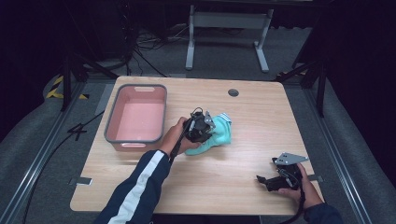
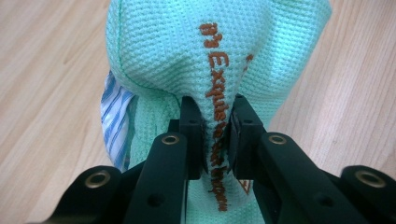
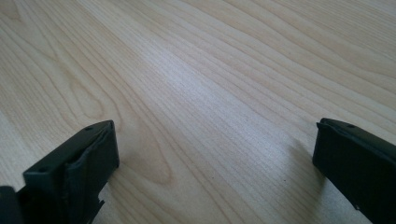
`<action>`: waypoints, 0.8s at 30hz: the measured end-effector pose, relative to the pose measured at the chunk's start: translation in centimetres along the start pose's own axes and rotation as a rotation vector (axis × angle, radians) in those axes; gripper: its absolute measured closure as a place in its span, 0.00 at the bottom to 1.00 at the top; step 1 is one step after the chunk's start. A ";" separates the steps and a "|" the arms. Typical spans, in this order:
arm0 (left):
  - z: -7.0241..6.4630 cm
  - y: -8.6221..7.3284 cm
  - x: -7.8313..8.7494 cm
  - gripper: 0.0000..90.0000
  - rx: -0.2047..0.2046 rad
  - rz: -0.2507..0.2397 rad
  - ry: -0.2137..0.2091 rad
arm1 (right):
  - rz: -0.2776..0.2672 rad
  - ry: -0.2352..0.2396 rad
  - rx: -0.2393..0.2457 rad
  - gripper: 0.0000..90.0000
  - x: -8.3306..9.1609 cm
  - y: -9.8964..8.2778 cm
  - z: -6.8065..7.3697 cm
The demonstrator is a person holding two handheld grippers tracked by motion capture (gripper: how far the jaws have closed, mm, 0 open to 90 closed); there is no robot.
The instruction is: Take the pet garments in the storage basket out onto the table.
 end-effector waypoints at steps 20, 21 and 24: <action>-0.3 0.0 -0.4 0.73 0.009 -0.003 -0.006 | 0.000 0.000 0.000 0.01 0.0 0.0 0.0; -0.3 0.0 -0.3 0.73 0.010 -0.004 -0.008 | 0.000 0.000 0.000 0.01 0.0 0.0 0.0; -0.4 -0.1 -0.1 0.69 0.009 -0.005 -0.008 | 0.000 0.000 0.000 0.01 0.0 0.0 0.0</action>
Point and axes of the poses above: each handheld gripper's, and its own axes: x roughly backward along the jaws, y roughly out of its top, z roughly to its left, the point moved 7 cm from there along -x, roughly forward along the jaws, and after that the axes turned 14 degrees about z, right-handed, at the moved point
